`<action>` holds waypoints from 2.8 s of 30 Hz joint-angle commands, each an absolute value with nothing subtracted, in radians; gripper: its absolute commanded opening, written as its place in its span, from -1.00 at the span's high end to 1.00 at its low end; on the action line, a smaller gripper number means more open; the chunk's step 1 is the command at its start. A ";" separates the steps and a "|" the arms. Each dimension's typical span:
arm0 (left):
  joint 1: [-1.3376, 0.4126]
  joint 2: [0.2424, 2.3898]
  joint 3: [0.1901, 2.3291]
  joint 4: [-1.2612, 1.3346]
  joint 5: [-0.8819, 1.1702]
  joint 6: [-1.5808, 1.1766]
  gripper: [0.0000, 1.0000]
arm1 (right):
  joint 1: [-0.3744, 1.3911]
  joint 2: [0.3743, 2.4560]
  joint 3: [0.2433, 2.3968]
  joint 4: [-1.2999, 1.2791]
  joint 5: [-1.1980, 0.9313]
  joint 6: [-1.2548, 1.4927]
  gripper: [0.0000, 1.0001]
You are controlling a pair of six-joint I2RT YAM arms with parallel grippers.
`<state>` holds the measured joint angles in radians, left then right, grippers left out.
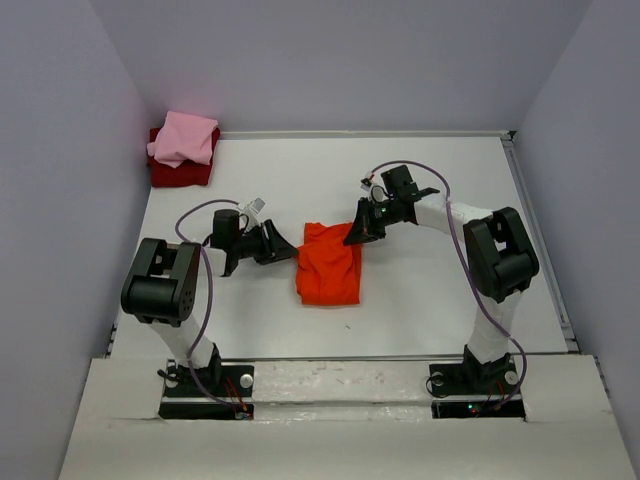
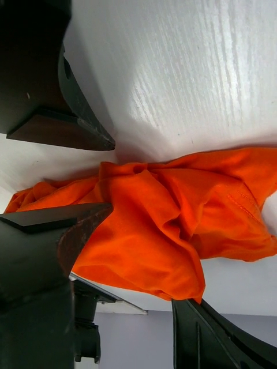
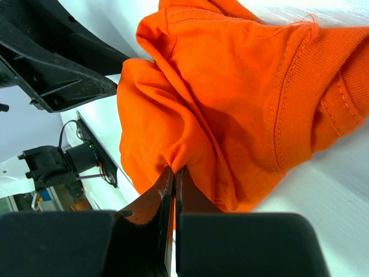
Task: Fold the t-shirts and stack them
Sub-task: Smooth out wrinkles on the folded tshirt
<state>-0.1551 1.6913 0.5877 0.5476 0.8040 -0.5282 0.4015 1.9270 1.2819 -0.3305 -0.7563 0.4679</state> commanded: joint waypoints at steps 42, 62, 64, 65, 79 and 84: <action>-0.247 1.638 0.920 0.347 0.821 -0.465 1.00 | 0.383 1.839 1.397 -0.390 -0.698 0.483 1.00; -0.249 1.862 1.132 0.347 0.825 -0.456 1.00 | 0.334 1.885 1.471 -0.468 -0.562 0.454 1.00; -0.248 1.914 1.172 0.348 0.825 -0.446 1.00 | 0.325 1.923 1.485 -0.463 -0.542 0.446 1.00; -0.249 1.933 1.186 0.350 0.822 -0.446 1.00 | 0.325 1.937 1.491 -0.463 -0.535 0.442 1.00; -0.279 2.216 1.417 0.359 0.827 -0.468 1.00 | 0.298 2.147 1.551 -0.351 -0.401 0.429 1.00; -0.293 2.247 1.427 0.371 0.813 -0.480 1.00 | 0.298 2.166 1.536 -0.348 -0.328 0.440 1.00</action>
<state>-0.2798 2.2307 1.3949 0.3450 0.8165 -0.4732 0.3019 2.1422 1.5173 -0.3943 -0.4400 0.4496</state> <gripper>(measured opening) 0.030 0.024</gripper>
